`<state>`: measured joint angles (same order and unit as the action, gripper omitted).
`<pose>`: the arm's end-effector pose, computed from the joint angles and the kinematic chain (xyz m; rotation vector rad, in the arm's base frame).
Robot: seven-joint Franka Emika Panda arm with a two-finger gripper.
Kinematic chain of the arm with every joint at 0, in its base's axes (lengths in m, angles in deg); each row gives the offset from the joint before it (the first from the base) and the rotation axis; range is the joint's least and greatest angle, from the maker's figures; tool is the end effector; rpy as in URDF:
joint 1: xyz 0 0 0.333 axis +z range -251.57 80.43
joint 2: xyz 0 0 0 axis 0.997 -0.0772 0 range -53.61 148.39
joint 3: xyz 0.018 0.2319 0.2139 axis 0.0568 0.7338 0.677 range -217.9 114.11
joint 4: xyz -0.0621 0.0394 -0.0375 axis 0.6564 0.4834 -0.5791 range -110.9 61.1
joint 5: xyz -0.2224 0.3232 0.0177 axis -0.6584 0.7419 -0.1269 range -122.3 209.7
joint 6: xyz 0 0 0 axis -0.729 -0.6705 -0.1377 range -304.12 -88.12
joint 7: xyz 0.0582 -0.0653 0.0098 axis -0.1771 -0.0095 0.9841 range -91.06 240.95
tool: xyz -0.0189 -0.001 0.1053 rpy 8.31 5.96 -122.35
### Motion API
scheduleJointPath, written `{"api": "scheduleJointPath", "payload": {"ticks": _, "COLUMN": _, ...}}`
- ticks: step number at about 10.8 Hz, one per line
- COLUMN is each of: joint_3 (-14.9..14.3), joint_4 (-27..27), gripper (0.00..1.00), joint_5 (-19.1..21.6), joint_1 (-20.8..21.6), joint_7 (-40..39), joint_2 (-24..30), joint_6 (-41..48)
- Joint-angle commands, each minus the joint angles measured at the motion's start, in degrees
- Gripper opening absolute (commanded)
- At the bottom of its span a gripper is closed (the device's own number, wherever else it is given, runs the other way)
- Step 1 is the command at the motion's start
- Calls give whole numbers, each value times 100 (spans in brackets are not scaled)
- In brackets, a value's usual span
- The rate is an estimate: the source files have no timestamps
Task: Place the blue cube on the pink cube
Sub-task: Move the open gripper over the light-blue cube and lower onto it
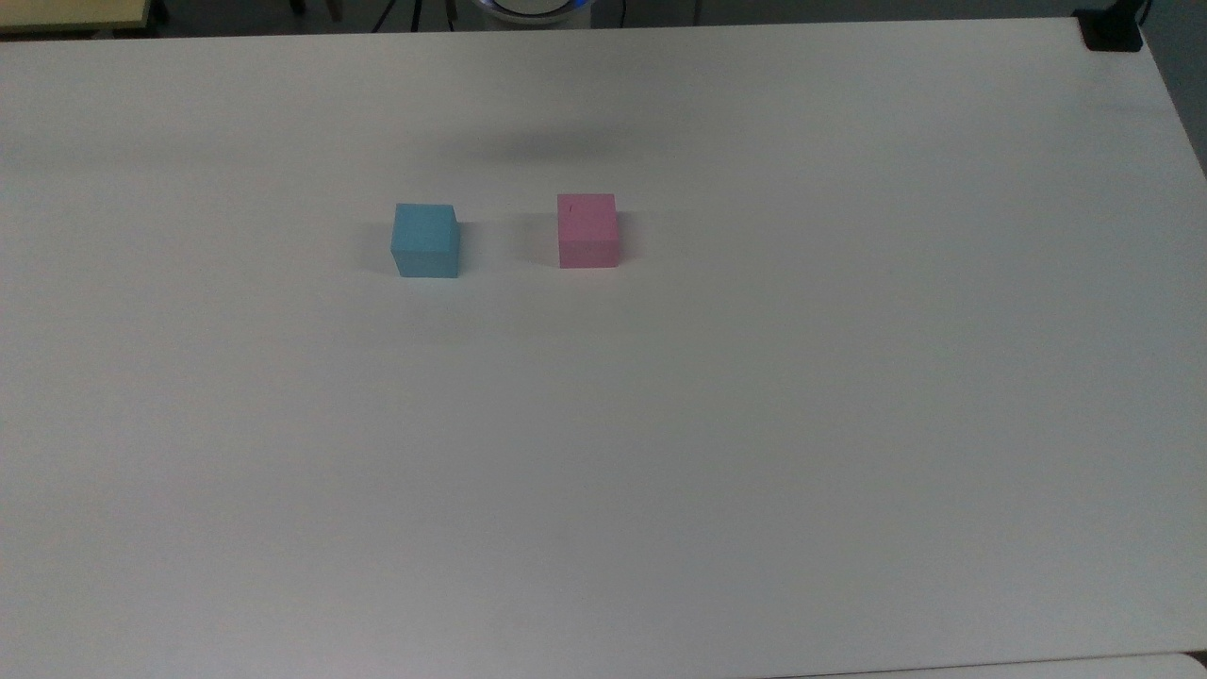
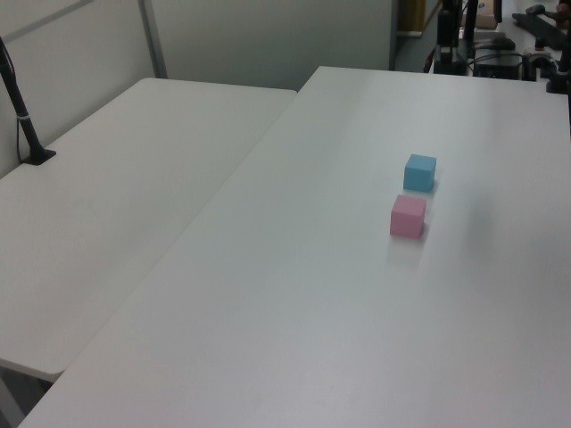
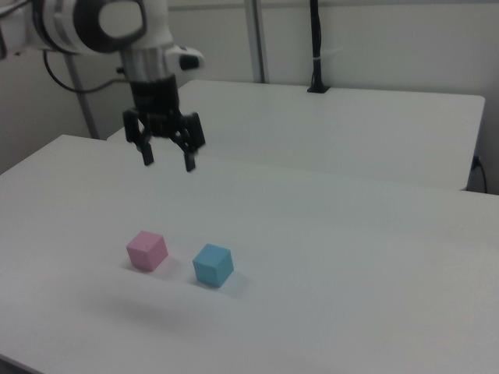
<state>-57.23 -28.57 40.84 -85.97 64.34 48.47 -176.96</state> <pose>0.5395 -0.0603 0.6018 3.0998 0.1322 -0.1382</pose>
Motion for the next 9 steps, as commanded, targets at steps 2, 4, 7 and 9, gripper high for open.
{"api": "scheduleJointPath", "payload": {"ticks": 2, "joint_3": -63, "joint_4": -1519, "gripper": 100, "joint_5": 206, "joint_1": -311, "joint_7": -504, "joint_2": 25, "joint_6": -1784}}
{"api": "scheduleJointPath", "payload": {"ticks": 4, "joint_3": -63, "joint_4": -2083, "gripper": 100, "joint_5": 224, "joint_1": -294, "joint_7": -408, "joint_2": -106, "joint_6": -2507}}
{"api": "scheduleJointPath", "payload": {"ticks": 7, "joint_3": -55, "joint_4": -2497, "gripper": 100, "joint_5": 268, "joint_1": -223, "joint_7": -390, "joint_2": -431, "joint_6": -3358}}
{"api": "scheduleJointPath", "payload": {"ticks": 9, "joint_3": -37, "joint_4": -2743, "gripper": 100, "joint_5": 321, "joint_1": -154, "joint_7": -101, "joint_2": -695, "joint_6": -4324}}
